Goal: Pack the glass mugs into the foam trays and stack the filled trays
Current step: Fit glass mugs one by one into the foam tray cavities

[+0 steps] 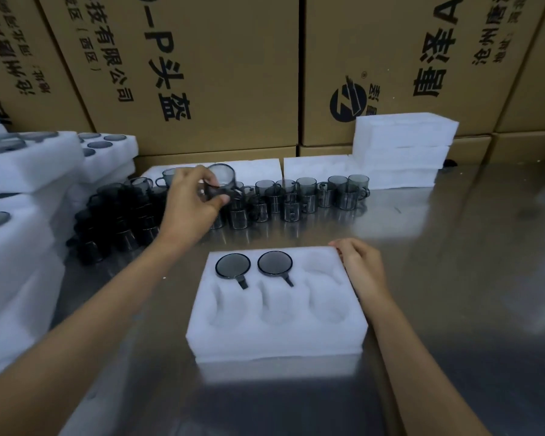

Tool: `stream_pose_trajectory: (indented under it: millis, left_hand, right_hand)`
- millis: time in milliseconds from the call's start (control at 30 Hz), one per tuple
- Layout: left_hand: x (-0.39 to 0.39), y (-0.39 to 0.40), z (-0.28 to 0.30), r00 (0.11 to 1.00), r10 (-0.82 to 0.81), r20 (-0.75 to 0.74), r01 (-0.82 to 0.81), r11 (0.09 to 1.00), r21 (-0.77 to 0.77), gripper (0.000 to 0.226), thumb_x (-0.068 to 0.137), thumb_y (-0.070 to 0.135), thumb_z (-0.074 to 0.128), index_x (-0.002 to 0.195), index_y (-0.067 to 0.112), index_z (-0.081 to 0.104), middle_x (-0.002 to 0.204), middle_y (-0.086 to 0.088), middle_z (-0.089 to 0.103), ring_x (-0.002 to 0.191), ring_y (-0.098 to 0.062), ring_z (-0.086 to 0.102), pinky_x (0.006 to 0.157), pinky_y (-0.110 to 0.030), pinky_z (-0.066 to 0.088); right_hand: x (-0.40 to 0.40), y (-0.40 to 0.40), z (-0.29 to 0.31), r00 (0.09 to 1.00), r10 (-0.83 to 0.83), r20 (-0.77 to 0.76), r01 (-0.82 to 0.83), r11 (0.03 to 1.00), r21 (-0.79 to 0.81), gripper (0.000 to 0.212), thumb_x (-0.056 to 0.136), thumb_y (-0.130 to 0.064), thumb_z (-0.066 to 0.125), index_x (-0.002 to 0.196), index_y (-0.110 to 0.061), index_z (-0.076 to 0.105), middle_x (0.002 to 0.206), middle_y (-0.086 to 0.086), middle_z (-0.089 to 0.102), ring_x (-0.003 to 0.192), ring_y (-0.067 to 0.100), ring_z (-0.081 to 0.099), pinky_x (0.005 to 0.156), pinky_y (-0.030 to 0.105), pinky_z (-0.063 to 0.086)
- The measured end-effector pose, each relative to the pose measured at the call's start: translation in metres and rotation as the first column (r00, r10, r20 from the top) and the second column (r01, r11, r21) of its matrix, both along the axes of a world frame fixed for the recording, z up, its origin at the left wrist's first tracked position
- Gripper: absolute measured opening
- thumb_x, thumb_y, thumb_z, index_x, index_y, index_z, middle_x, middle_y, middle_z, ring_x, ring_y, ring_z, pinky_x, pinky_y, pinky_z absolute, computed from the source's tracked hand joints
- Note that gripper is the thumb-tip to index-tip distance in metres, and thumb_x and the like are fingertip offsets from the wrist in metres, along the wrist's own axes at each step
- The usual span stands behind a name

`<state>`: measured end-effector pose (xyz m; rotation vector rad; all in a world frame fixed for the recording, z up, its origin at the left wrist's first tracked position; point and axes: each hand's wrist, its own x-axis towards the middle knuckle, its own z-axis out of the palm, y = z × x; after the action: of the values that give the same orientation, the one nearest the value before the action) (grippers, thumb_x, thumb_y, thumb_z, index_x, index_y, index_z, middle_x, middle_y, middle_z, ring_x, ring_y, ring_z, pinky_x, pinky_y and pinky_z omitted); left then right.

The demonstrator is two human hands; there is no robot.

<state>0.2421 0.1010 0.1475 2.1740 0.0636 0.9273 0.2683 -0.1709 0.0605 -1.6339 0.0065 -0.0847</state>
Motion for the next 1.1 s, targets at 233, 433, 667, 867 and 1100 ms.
stream_pose_trajectory:
  millis: [233, 433, 667, 867, 1100]
  left_hand:
    - [-0.047, -0.087, -0.018, 0.932, -0.361, 0.000, 0.360, 0.929, -0.085, 0.034, 0.078, 0.002, 0.078, 0.082, 0.025, 0.055, 0.112, 0.011, 0.054, 0.108, -0.018, 0.059, 0.096, -0.037, 0.052]
    - [-0.059, -0.115, -0.043, 0.893, -0.449, -0.035, 0.450, 0.892, 0.030, 0.030, 0.081, 0.006, 0.077, 0.089, 0.024, 0.055, 0.129, 0.024, 0.052, 0.123, -0.003, 0.055, 0.100, -0.024, 0.048]
    - [-0.056, -0.114, -0.047, 0.878, -0.470, -0.091, 0.473, 0.881, 0.004, 0.061, 0.080, 0.005, 0.078, 0.127, 0.031, 0.049, 0.127, 0.015, 0.059, 0.116, 0.004, 0.057, 0.098, -0.014, 0.045]
    - [-0.052, -0.115, -0.051, 0.894, -0.415, -0.169, 0.425, 0.905, 0.027, 0.064, 0.082, 0.020, 0.079, 0.137, 0.032, 0.049, 0.133, 0.019, 0.053, 0.114, 0.008, 0.052, 0.092, 0.001, 0.037]
    - [-0.051, -0.113, -0.055, 0.877, -0.361, -0.317, 0.419, 0.897, 0.138, 0.072, 0.088, 0.040, 0.070, 0.148, 0.042, 0.031, 0.148, 0.017, 0.045, 0.133, -0.004, 0.044, 0.108, -0.025, 0.039]
  right_hand:
    - [-0.017, -0.022, 0.004, 0.996, 0.086, -0.018, -0.082, 0.986, 0.143, 0.015, 0.094, -0.019, 0.061, 0.096, -0.023, 0.075, 0.098, 0.001, 0.076, 0.107, 0.023, 0.066, 0.102, 0.040, 0.047]
    - [-0.049, -0.038, 0.018, 0.963, 0.206, 0.175, -0.217, 0.975, 0.047, 0.031, 0.086, -0.044, 0.068, 0.117, -0.044, 0.068, 0.120, -0.028, 0.066, 0.112, -0.015, 0.056, 0.092, 0.019, 0.041]
    - [-0.057, -0.021, 0.029, 0.914, 0.259, 0.312, -0.281, 0.959, 0.028, 0.033, 0.093, -0.002, 0.063, 0.123, -0.015, 0.068, 0.119, -0.006, 0.072, 0.115, 0.006, 0.064, 0.100, 0.021, 0.048]
    - [-0.054, -0.021, 0.027, 0.923, 0.233, 0.308, -0.241, 0.971, -0.014, 0.029, 0.096, -0.009, 0.062, 0.123, -0.018, 0.069, 0.119, -0.009, 0.072, 0.114, 0.003, 0.064, 0.095, 0.016, 0.049]
    - [-0.054, -0.022, 0.023, 0.934, 0.207, 0.291, -0.212, 0.977, -0.014, 0.028, 0.098, -0.011, 0.059, 0.123, -0.016, 0.069, 0.119, -0.009, 0.071, 0.111, -0.003, 0.064, 0.087, 0.008, 0.046]
